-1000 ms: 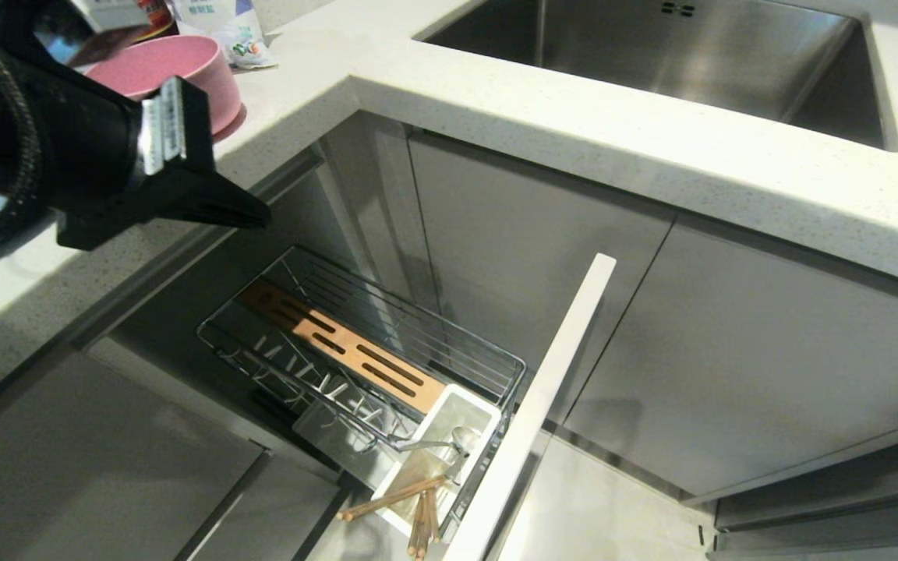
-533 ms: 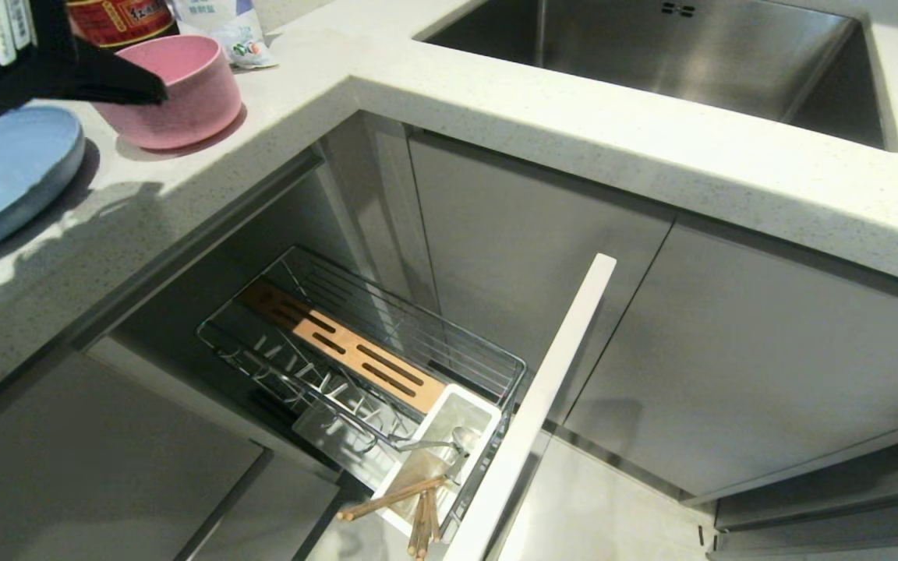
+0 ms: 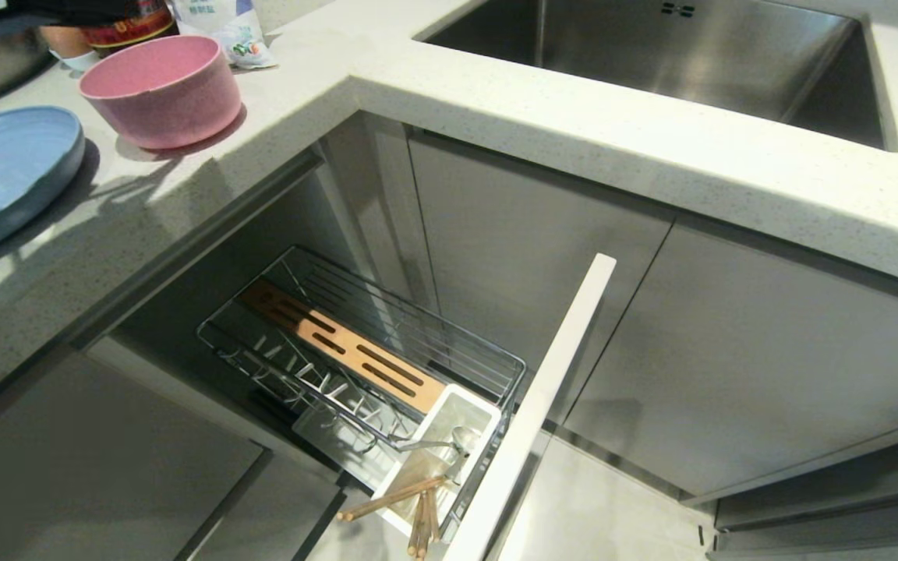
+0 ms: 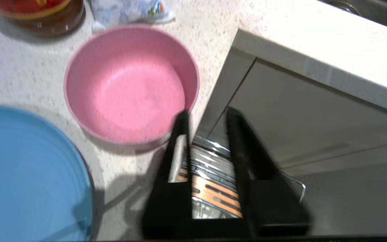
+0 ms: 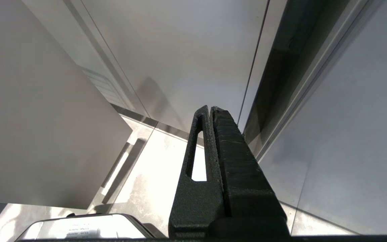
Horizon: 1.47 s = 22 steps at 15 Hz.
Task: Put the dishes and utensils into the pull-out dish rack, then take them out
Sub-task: Pick up the bowl and place it in the cupboard
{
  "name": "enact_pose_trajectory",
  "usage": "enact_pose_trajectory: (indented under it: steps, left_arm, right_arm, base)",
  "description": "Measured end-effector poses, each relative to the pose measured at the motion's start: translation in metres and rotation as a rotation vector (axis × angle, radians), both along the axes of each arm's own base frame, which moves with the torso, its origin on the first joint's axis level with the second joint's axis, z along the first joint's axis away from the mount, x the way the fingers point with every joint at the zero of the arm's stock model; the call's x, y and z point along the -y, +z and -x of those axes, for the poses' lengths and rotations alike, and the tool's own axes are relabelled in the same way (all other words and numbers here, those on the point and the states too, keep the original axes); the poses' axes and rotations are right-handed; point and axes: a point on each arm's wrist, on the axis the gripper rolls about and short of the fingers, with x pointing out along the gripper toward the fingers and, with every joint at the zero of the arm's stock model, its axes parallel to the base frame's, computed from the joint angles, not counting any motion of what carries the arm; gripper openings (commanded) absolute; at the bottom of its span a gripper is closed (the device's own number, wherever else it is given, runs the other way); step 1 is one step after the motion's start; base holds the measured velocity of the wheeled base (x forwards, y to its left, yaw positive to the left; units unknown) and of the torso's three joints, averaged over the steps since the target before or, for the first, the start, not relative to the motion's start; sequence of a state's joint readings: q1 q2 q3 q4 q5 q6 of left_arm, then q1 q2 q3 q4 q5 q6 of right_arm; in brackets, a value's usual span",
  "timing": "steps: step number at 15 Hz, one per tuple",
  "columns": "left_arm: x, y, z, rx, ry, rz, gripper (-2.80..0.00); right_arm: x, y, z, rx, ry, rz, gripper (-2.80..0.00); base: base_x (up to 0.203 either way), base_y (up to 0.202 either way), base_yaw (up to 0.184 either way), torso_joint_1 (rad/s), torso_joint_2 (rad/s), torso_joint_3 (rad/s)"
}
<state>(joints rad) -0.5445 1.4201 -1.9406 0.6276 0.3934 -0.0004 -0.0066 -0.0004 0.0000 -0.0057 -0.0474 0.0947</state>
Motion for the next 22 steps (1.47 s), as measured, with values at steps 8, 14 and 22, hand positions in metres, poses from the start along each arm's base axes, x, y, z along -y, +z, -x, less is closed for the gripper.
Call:
enact_pose_trajectory:
  steps: [8, 14, 22]
  left_arm:
    - [0.017, -0.009, -0.035, 0.003, 0.009, -0.087, 0.00]
    - [0.021, -0.021, -0.064, -0.037, 0.053, -0.113, 0.00]
    - [0.019, -0.027, -0.081, -0.049, 0.084, -0.134, -2.80]
  right_arm:
    - [0.000, 0.000, 0.000, 0.000, 0.000, 0.000, -2.80]
    - [0.000, 0.000, 0.000, 0.000, 0.000, 0.000, -2.80]
    - [0.000, 0.000, 0.000, 0.000, 0.000, 0.000, -2.80]
  base:
    - [0.000, 0.000, 0.000, 0.000, 0.00, 0.000]
    - [0.000, 0.000, 0.000, 0.000, 0.00, 0.000]
    - [0.000, 0.000, 0.000, 0.000, 0.00, 0.000]
